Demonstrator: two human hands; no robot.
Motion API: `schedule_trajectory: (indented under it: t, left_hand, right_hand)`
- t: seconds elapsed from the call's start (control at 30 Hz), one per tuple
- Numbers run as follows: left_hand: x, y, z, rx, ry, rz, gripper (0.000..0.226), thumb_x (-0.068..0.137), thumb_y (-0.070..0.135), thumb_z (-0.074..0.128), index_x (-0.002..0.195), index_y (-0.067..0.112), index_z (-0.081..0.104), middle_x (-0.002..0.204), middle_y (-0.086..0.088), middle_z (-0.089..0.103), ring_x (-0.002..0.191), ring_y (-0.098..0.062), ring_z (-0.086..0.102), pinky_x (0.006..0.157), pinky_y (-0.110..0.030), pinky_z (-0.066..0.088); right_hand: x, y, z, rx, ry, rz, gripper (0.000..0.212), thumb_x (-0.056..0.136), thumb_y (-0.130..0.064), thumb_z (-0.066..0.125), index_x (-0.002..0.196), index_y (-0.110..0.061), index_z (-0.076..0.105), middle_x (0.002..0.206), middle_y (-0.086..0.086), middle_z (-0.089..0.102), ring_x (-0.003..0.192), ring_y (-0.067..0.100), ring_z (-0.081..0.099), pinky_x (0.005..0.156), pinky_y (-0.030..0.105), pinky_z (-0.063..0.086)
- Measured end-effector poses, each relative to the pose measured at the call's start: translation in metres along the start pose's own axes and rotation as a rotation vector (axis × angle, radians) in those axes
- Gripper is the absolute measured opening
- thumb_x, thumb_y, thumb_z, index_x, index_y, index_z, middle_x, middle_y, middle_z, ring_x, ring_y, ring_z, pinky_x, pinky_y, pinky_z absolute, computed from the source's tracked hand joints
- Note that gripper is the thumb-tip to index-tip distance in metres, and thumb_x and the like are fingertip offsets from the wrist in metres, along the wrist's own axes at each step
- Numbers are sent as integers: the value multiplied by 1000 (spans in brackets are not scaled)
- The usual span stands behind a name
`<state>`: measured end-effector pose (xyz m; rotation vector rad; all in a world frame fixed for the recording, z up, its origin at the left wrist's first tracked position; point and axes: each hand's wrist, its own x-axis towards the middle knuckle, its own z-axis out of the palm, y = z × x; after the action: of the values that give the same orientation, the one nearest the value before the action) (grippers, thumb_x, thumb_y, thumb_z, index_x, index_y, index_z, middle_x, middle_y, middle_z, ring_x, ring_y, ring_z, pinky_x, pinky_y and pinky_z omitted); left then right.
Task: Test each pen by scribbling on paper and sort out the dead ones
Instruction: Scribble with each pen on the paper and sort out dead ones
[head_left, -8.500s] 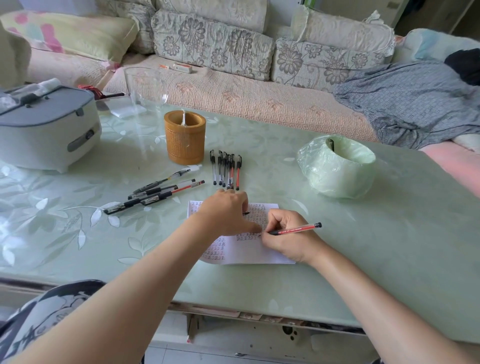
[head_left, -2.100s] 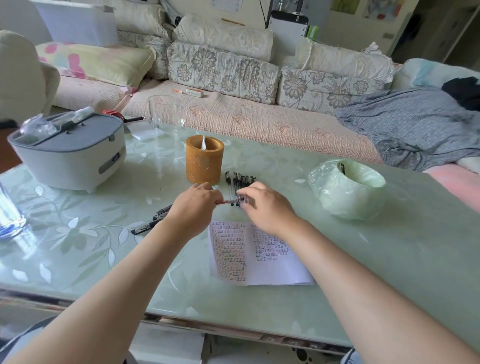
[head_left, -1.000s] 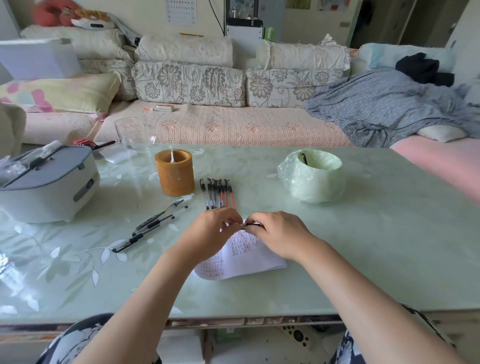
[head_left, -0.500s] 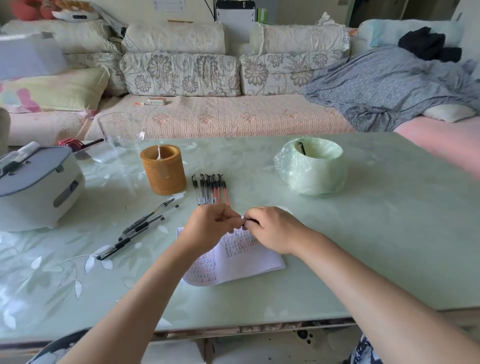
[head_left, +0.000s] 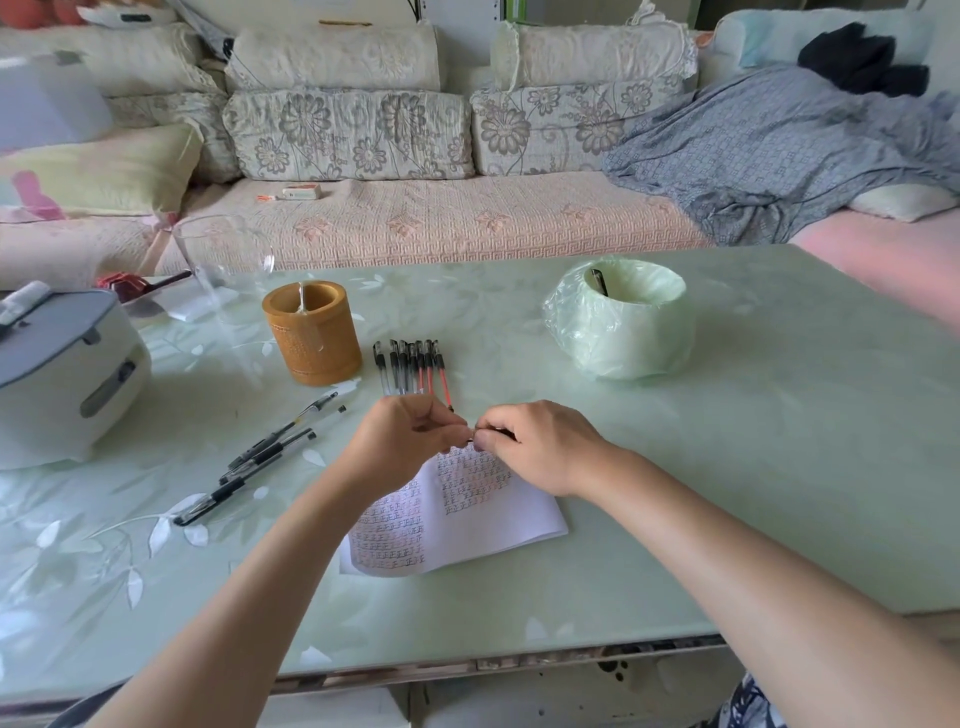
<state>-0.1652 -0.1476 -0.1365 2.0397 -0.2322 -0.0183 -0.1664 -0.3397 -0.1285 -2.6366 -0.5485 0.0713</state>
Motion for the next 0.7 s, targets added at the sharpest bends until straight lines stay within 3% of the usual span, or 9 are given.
schedule_trajectory:
  t: [0.07,0.13,0.2,0.3,0.4,0.5,0.57,0.63,0.7]
  left_hand:
    - [1,-1,-2,127,-8,31,5,81,13,77,83,12,73,72,8,73,63,2,64,65,-11,49]
    - [0,-4,-3,272,3,42,7,82,20,76,83,21,70,76,11,71,69,-1,64,67,-16,50]
    - [-2,-8,-6,389,-7,35,11,84,25,74,83,29,64,80,14,66,74,-5,61,67,-20,48]
    - [-5,-12,-7,546,-71,35,10,86,26,70,87,30,61,85,17,62,76,-2,58,62,-13,41]
    - [-6,-16,-7,664,-86,70,11,85,21,66,92,28,62,94,13,62,78,0,55,63,-13,41]
    - [-6,-17,-5,686,-78,108,11,85,21,63,94,27,61,94,10,61,84,-8,54,71,-22,46]
    - [-6,-17,-2,697,-69,123,11,85,27,65,94,28,60,92,11,59,89,-11,52,75,-26,48]
    - [-5,-19,0,692,-61,115,16,82,35,69,95,28,61,91,11,57,91,-12,51,78,-28,47]
    - [-4,-21,2,693,-50,99,22,80,41,71,95,28,61,90,11,56,91,-13,51,76,-27,46]
  right_hand:
    - [1,3,4,38,-31,14,27,98,-47,45,110,-33,64,98,-8,68,97,21,61,79,31,45]
    - [1,8,8,96,-37,37,32,99,-35,43,127,-29,56,119,2,65,111,24,58,87,31,43]
    - [0,12,9,168,-31,33,36,97,-17,41,131,-27,47,111,4,64,103,25,56,81,30,40]
    - [-2,15,9,311,19,43,34,92,-3,41,108,-32,48,80,-4,58,73,23,53,65,32,44]
    - [-2,16,12,663,53,129,36,94,1,40,90,-28,61,83,7,57,64,27,58,51,38,55]
    - [-2,13,10,919,7,178,52,90,16,31,105,-16,69,90,12,60,68,23,58,56,36,56]
    - [-2,14,10,940,-31,155,61,85,23,29,119,-12,65,92,9,61,68,16,59,62,30,54]
    - [-5,16,13,921,-44,110,53,88,19,41,120,-15,64,87,6,57,68,15,56,63,28,50]
    - [-9,15,17,910,-45,74,27,94,1,57,113,-16,65,79,4,53,65,15,53,58,26,47]
